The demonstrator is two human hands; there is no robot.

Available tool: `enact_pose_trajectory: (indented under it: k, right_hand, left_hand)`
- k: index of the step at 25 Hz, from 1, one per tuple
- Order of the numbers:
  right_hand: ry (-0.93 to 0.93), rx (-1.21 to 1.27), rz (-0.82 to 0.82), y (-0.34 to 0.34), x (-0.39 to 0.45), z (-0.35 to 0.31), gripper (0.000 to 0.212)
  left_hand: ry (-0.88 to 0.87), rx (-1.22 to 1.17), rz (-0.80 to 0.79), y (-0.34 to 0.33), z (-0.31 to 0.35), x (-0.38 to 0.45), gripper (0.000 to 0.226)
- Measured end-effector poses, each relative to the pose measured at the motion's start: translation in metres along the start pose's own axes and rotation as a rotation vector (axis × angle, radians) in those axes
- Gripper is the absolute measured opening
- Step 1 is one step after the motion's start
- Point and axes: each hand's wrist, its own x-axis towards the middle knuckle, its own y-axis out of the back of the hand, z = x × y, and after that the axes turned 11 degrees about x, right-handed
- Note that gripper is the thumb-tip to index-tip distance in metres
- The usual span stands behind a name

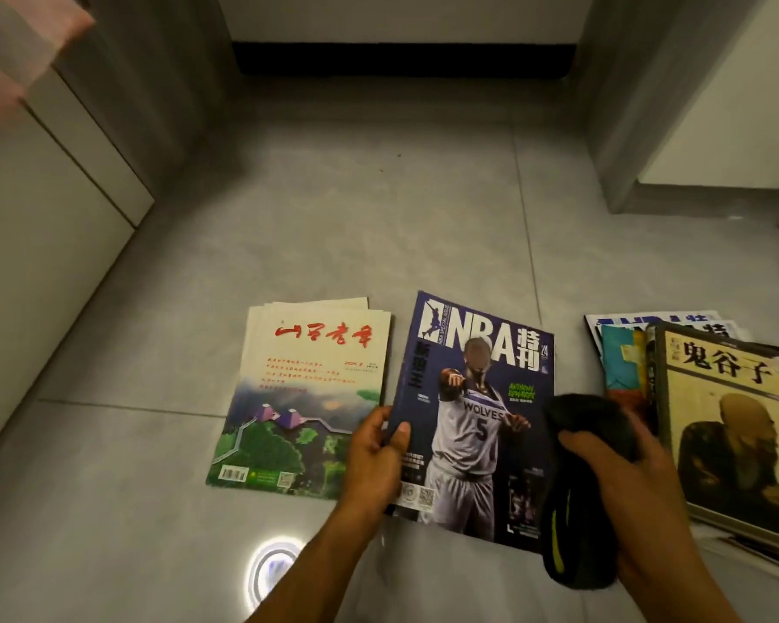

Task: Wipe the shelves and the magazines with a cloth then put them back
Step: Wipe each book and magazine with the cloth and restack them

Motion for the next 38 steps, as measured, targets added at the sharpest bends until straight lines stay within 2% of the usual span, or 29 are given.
enact_pose_trajectory:
  k: [2,4,7,9,11,12,13,14,16,17,18,19,21,23,24,25,26,28,29,30,31,33,34,35,37,38]
  right_hand:
    - [0.284,-0.204,-0.039,0.004,0.01,0.003,0.027]
    - [0.468,-0.565,-0.085,0.012,0.032,0.028,0.031]
    - [0.369,-1.196,-0.173,0.016,0.054,0.095,0.068]
    - [0.429,-1.348,-0.271,0.007,0.041,0.132,0.076]
    - [0.609,-1.363,-0.51,0.001,0.022,0.149,0.061]
    - [0.772,-1.394,-0.615,0.006,0.025,0.152,0.058]
    - [0.859,-1.436,-0.671,0.014,0.036,0.146,0.058]
    - [0.907,-1.463,-0.628,0.024,0.056,0.143,0.057]
    - [0.734,-1.396,-0.35,0.037,0.095,0.128,0.056]
    - [0.574,-1.345,-0.203,0.033,0.102,0.121,0.058]
    - [0.487,-1.318,-0.101,0.023,0.099,0.122,0.059]
    - [0.469,-1.31,-0.065,0.008,0.091,0.13,0.061]
    - [0.644,-1.335,-0.218,-0.022,0.058,0.157,0.063]
    - [0.861,-1.389,-0.548,-0.022,0.047,0.153,0.066]
    - [0.951,-1.39,-0.623,-0.014,0.067,0.146,0.068]
    - [0.947,-1.37,-0.597,-0.004,0.09,0.139,0.067]
    - [0.821,-1.304,-0.501,0.005,0.114,0.129,0.063]
    - [0.51,-1.08,-0.206,0.008,0.139,0.108,0.054]
    - [0.455,-0.994,-0.116,-0.003,0.137,0.109,0.054]
    - [0.498,-0.989,-0.102,-0.018,0.13,0.115,0.055]
    - [0.588,-1.024,-0.194,-0.034,0.117,0.123,0.056]
    - [0.885,-1.18,-0.511,-0.042,0.107,0.13,0.057]
    - [0.947,-1.246,-0.566,-0.037,0.122,0.122,0.056]
    - [0.857,-1.275,-0.526,-0.03,0.142,0.111,0.054]
    - [0.571,-1.154,-0.21,-0.02,0.173,0.095,0.05]
    - [0.483,-1.092,-0.101,-0.025,0.171,0.094,0.05]
  left_hand:
    - [-0.018,0.195,-0.068,-0.025,-0.02,-0.003,0.02]
    - [-0.071,0.492,-0.035,-0.033,-0.033,-0.001,0.023]
    - [-0.153,0.698,0.01,-0.025,-0.033,0.007,0.023]
    - [-0.173,0.736,-0.016,-0.022,-0.028,0.013,0.025]
    - [-0.156,0.771,-0.042,-0.021,-0.027,0.019,0.023]
    - [-0.137,0.777,-0.065,-0.021,-0.027,0.021,0.021]
    - [-0.111,0.771,-0.094,-0.02,-0.026,0.023,0.019]
    - [-0.087,0.767,-0.123,-0.019,-0.025,0.026,0.018]
    - [-0.074,0.771,-0.148,-0.018,-0.025,0.032,0.02]
    - [-0.073,0.787,-0.154,-0.018,-0.025,0.034,0.021]
    - [-0.075,0.806,-0.163,-0.018,-0.024,0.035,0.021]
    - [-0.082,0.819,-0.176,-0.018,-0.023,0.037,0.021]
    - [-0.106,0.826,-0.203,-0.017,-0.022,0.04,0.019]
    - [-0.123,0.863,-0.225,-0.016,-0.02,0.043,0.027]
    - [-0.112,0.871,-0.23,-0.015,-0.021,0.046,0.03]
    - [-0.09,0.859,-0.233,-0.015,-0.022,0.048,0.031]
    - [-0.069,0.844,-0.238,-0.015,-0.025,0.049,0.031]
    - [-0.058,0.835,-0.238,-0.016,-0.028,0.05,0.028]
    - [-0.059,0.836,-0.237,-0.015,-0.029,0.051,0.027]
    - [-0.064,0.842,-0.236,-0.015,-0.03,0.051,0.027]
    - [-0.069,0.847,-0.235,-0.015,-0.03,0.05,0.026]
    - [-0.08,0.839,-0.238,-0.015,-0.031,0.05,0.025]
    - [-0.082,0.827,-0.245,-0.016,-0.032,0.051,0.024]
    - [-0.083,0.816,-0.245,-0.016,-0.032,0.051,0.024]
    - [-0.073,0.808,-0.244,-0.016,-0.033,0.051,0.025]
    - [-0.07,0.798,-0.246,-0.016,-0.035,0.051,0.026]
